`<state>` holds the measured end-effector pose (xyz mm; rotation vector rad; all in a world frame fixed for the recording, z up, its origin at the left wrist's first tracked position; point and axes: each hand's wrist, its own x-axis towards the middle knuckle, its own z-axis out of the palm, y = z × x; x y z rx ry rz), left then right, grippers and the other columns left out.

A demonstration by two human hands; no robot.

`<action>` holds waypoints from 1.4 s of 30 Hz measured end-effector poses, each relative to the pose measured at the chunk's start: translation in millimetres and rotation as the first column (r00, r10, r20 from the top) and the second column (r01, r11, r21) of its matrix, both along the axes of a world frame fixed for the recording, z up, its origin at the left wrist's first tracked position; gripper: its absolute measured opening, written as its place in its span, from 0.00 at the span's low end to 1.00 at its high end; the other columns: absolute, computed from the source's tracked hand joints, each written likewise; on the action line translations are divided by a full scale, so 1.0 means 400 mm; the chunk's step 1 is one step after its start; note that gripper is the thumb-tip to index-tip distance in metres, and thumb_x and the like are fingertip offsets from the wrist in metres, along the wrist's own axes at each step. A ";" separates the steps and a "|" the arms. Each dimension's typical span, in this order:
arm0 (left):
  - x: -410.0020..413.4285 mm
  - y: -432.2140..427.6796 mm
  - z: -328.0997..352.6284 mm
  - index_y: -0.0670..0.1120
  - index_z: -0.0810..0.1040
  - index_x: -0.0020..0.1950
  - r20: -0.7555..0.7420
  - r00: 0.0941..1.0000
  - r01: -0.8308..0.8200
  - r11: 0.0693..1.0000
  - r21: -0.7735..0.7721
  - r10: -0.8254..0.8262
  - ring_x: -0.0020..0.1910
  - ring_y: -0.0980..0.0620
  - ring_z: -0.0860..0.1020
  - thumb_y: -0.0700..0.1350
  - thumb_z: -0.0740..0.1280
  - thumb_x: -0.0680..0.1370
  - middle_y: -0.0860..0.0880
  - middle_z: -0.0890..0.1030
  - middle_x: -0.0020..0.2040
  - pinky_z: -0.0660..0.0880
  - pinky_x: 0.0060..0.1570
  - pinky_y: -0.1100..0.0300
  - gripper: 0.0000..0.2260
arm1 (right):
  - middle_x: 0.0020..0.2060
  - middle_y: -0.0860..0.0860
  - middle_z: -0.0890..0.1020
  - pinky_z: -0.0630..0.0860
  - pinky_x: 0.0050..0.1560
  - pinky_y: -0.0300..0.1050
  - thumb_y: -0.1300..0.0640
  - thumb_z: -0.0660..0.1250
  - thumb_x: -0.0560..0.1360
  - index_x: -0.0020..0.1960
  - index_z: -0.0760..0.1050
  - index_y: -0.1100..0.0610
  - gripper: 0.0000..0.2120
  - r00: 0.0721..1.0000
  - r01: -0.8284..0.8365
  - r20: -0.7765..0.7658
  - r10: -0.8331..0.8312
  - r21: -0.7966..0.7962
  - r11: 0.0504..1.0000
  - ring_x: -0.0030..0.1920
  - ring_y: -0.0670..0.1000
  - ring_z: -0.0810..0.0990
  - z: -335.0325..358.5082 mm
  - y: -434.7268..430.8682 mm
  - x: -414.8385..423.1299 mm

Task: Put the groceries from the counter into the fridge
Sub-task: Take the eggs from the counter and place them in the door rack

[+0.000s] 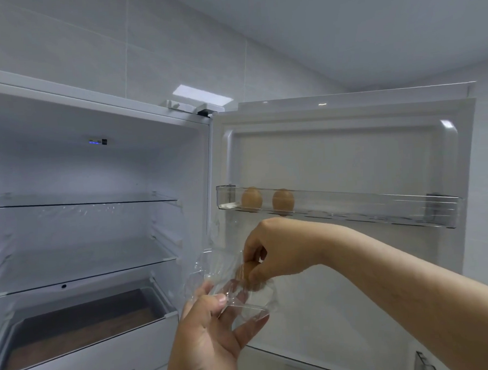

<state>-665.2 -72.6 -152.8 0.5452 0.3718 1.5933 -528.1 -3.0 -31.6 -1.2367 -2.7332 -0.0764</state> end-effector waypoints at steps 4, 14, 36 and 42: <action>0.007 -0.009 0.004 0.41 0.70 0.69 0.012 1.000 0.005 1.000 -0.017 -0.004 0.59 0.33 0.77 0.34 0.66 0.67 0.33 0.78 0.60 0.76 0.38 0.31 0.30 | 0.39 0.47 0.83 0.83 0.44 0.51 0.46 0.71 0.69 0.48 0.82 0.51 0.12 0.999 0.017 -0.032 -0.016 0.022 1.000 0.41 0.50 0.81 -0.010 0.003 -0.001; 0.006 -0.015 0.022 0.43 0.71 0.65 0.078 0.996 -0.042 0.997 -0.064 0.047 0.60 0.35 0.76 0.33 0.57 0.78 0.32 0.77 0.61 0.75 0.35 0.32 0.17 | 0.41 0.42 0.82 0.76 0.39 0.30 0.55 0.69 0.71 0.53 0.80 0.44 0.12 0.896 0.006 -0.443 0.031 0.083 0.997 0.39 0.41 0.81 0.136 -0.028 0.053; -0.008 -0.021 0.044 0.42 0.68 0.72 0.070 0.997 0.046 0.999 -0.017 -0.045 0.54 0.34 0.77 0.31 0.56 0.76 0.32 0.77 0.59 0.75 0.29 0.31 0.24 | 0.51 0.47 0.84 0.73 0.46 0.40 0.58 0.75 0.73 0.53 0.81 0.49 0.11 0.935 0.133 -0.311 -0.168 -0.133 0.982 0.53 0.50 0.80 0.286 0.186 0.067; -0.011 -0.010 0.035 0.41 0.69 0.71 0.073 0.996 0.054 0.999 0.002 -0.054 0.53 0.34 0.77 0.32 0.56 0.76 0.31 0.77 0.59 0.76 0.29 0.31 0.24 | 0.48 0.46 0.85 0.71 0.47 0.40 0.60 0.75 0.72 0.54 0.81 0.51 0.12 0.951 0.116 -0.256 -0.175 -0.231 0.966 0.48 0.45 0.79 0.287 0.209 0.077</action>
